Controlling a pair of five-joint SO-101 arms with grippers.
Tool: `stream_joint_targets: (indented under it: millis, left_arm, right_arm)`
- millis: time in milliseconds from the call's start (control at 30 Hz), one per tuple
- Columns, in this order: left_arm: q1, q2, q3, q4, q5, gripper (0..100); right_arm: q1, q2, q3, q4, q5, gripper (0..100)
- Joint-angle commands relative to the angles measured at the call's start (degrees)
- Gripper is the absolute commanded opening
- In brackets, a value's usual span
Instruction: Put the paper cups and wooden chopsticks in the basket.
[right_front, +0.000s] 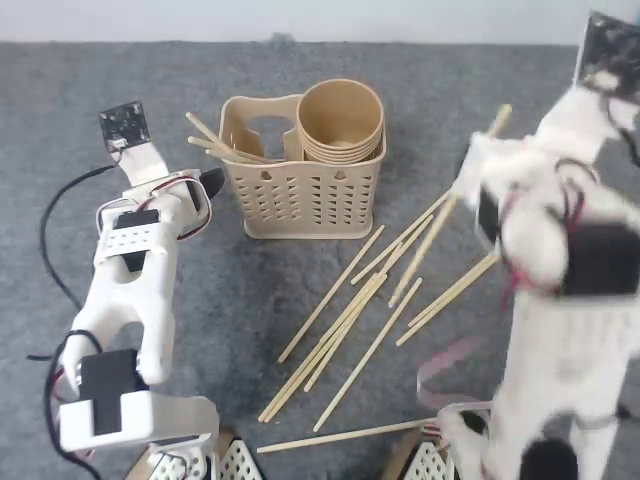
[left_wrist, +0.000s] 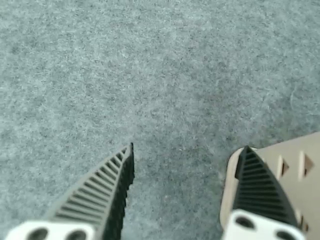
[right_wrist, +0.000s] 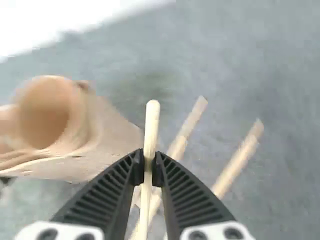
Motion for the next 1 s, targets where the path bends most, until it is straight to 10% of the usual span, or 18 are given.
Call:
stream_joint_targets:
  millis: [0, 500, 967]
  left_arm:
    - [0.1, -0.4, -0.8, -1.0, -0.7, 32]
    - [0.1, -0.4, -0.8, -1.0, -0.7, 32]
    - [0.3, -0.4, -0.9, -1.1, -0.7, 32]
  right_arm:
    - [-8.6, -8.3, 5.2, -11.0, 8.8, 0.8]
    - [-20.7, -6.4, 16.3, -48.2, 26.0, 0.8]
    - [-20.6, 5.5, 10.0, -69.1, 15.5, 0.8]
